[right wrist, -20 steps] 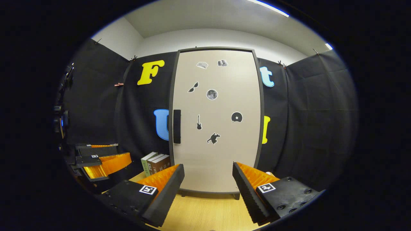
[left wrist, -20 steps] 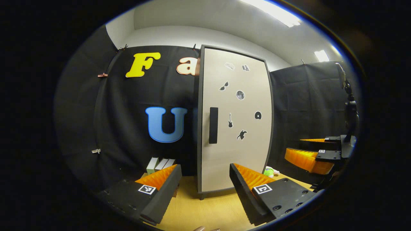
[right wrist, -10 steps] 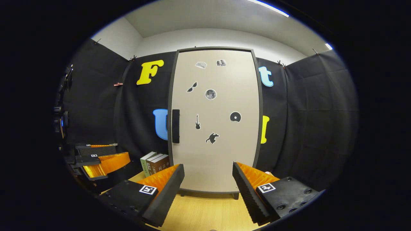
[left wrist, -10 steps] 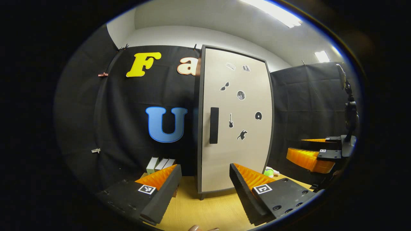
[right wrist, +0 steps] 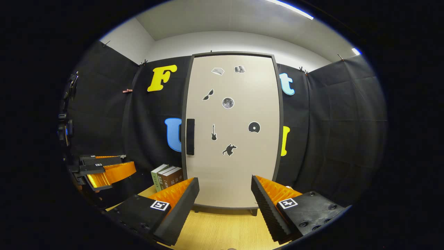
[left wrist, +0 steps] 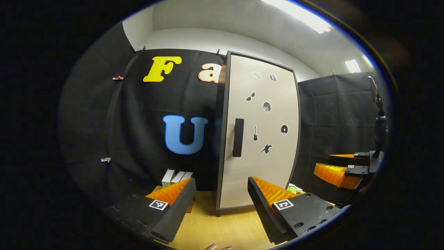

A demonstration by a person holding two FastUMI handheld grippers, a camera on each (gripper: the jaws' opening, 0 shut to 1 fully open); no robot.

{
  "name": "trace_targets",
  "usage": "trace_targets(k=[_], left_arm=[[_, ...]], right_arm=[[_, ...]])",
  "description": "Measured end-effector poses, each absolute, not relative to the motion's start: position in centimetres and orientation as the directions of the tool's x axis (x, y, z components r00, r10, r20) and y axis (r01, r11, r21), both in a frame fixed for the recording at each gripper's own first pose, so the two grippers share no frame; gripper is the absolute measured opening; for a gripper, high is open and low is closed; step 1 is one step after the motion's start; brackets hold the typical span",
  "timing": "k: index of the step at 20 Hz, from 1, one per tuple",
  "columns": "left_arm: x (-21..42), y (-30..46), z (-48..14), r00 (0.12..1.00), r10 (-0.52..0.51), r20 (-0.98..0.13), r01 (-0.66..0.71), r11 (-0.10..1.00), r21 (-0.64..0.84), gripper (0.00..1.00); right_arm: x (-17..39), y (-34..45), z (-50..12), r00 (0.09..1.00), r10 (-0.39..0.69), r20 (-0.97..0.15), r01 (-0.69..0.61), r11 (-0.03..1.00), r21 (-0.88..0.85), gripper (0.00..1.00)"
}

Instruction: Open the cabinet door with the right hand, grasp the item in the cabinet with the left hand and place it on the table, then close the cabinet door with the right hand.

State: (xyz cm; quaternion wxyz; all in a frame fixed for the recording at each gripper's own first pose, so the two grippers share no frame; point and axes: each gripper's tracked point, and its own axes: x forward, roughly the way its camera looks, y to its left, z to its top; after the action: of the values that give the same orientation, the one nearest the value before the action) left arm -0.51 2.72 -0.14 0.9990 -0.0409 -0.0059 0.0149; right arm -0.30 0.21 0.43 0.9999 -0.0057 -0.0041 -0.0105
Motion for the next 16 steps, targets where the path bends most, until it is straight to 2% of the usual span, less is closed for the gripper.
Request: trace_targets(k=[9, 16], left_arm=[[-1.3, 4.9, -0.7, 1.0, 0.028, 0.007, -0.027, 0.996, -0.081, 0.94], [-2.3, 7.1, -1.8, 0.999, 0.036, -0.019, -0.038, 0.997, -0.074, 0.95]], right_arm=[[2.3, 3.3, 0.9, 1.0, 0.017, 0.02, -0.017, 1.0, -0.013, 0.97], [8.3, 8.2, 1.4, 0.997, 0.068, 0.04, -0.067, 0.997, -0.033, 0.97]])
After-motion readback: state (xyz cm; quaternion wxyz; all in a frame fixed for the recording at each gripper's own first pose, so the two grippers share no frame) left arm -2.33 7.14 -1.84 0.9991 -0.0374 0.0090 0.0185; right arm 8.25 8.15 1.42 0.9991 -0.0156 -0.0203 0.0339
